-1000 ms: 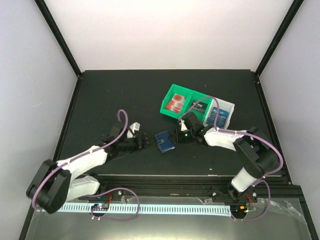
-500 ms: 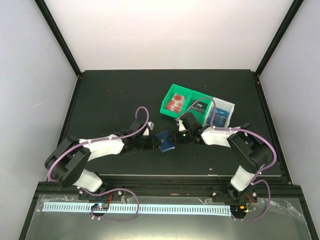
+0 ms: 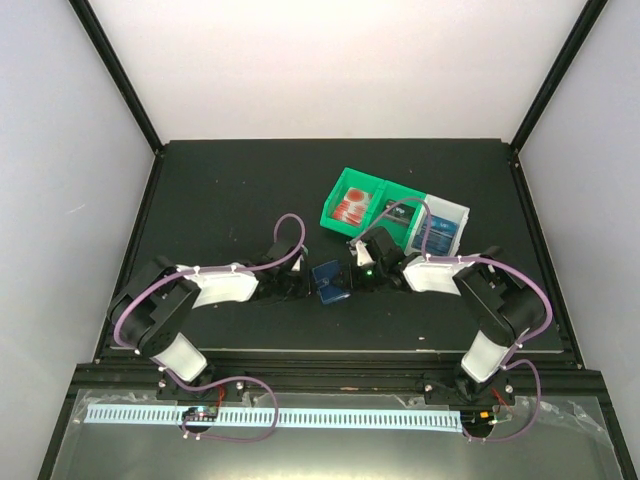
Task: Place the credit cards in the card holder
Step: Open the card holder at the center of the board.
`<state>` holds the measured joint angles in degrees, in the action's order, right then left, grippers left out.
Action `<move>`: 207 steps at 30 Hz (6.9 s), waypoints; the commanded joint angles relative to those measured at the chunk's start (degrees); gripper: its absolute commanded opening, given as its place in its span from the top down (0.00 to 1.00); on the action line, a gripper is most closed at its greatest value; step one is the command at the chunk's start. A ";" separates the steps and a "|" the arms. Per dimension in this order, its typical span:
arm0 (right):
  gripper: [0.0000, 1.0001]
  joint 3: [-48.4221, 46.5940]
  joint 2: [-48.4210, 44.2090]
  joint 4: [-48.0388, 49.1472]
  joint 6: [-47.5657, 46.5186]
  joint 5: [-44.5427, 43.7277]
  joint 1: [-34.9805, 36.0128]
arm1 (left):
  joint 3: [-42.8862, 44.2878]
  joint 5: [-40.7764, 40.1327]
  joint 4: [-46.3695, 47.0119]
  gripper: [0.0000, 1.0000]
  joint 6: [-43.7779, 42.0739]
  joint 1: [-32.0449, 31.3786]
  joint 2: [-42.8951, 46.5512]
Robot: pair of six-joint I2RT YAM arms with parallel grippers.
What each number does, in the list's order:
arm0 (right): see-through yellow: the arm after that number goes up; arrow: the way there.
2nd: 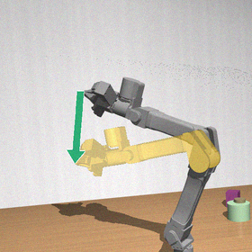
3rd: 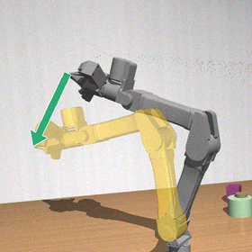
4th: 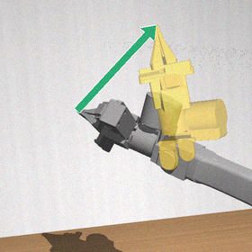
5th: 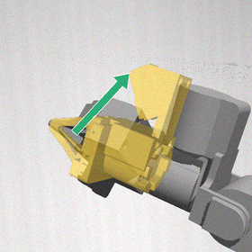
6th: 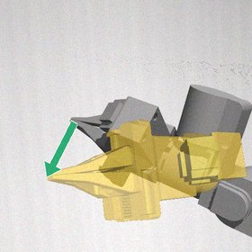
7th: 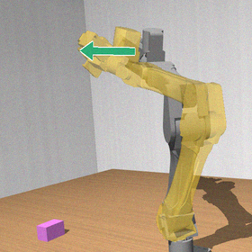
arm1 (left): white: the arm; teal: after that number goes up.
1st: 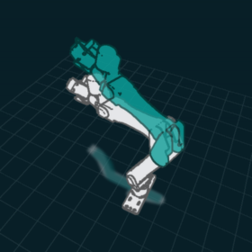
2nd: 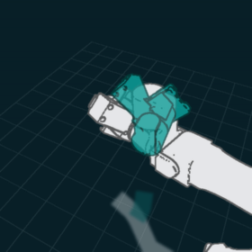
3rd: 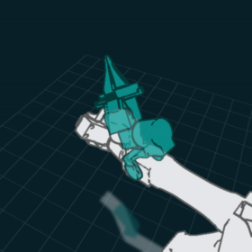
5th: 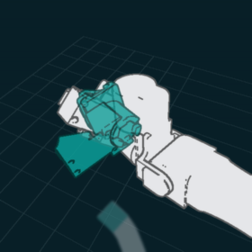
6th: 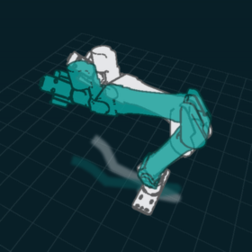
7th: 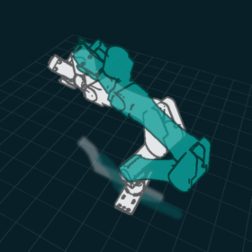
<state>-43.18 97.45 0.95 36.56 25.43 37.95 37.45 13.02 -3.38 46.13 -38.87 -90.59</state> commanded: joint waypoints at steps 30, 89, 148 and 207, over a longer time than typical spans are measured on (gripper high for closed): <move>0.94 -2.96 -10.16 -8.72 -1.04 -12.23 5.18 | 2.62 3.35 -2.38 0.35 0.23 -0.33 11.62; 0.94 -6.50 -9.30 -13.40 -1.25 -11.87 7.06 | 1.75 -2.28 -5.71 0.51 -0.74 -0.55 6.93; 0.37 -11.85 -4.77 -24.36 -1.88 -35.32 12.33 | 4.82 -2.21 -18.66 0.98 -9.21 -0.33 20.93; 0.53 -16.59 2.22 -24.31 -8.42 -34.98 12.69 | 5.97 -1.70 -20.45 0.98 -11.06 -0.38 20.35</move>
<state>-57.80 98.70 -20.32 25.89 1.23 50.35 41.23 11.60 -22.81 35.68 -39.46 -69.89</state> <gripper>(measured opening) 0.474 0.040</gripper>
